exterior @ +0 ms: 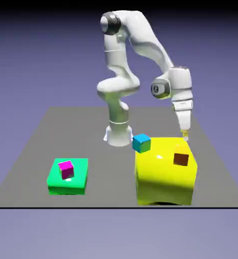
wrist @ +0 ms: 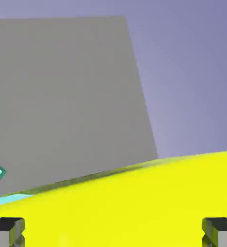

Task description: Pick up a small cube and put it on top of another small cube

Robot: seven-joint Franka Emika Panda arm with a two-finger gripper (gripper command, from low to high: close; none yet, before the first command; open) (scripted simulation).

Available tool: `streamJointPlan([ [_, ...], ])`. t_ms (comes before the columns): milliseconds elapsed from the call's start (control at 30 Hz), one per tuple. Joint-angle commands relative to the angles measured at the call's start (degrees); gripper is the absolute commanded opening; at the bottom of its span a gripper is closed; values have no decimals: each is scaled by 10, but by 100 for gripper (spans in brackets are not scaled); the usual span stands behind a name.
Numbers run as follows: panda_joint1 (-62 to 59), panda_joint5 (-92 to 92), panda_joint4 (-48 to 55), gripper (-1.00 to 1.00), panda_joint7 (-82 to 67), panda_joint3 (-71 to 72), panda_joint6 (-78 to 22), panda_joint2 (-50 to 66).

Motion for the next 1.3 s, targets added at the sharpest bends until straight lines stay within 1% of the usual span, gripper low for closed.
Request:
streamJointPlan([
  [0,15,-6,3,0,-25,-4,-2,19],
  [267,134,-53,25,0,-222,-34,-16,167],
  [333,122,-53,18,0,-228,-41,-2,174],
  [533,140,-86,42,0,-198,-74,98,296],
  [567,140,-86,42,-100,-198,-74,98,296],
  [600,140,-86,42,-100,-198,-74,98,296],
  [800,120,-55,18,-100,-227,-39,-3,172],
  [833,101,-68,23,-100,-223,-22,-19,159],
  [1267,-109,-89,197,-100,-138,158,-340,95],
])
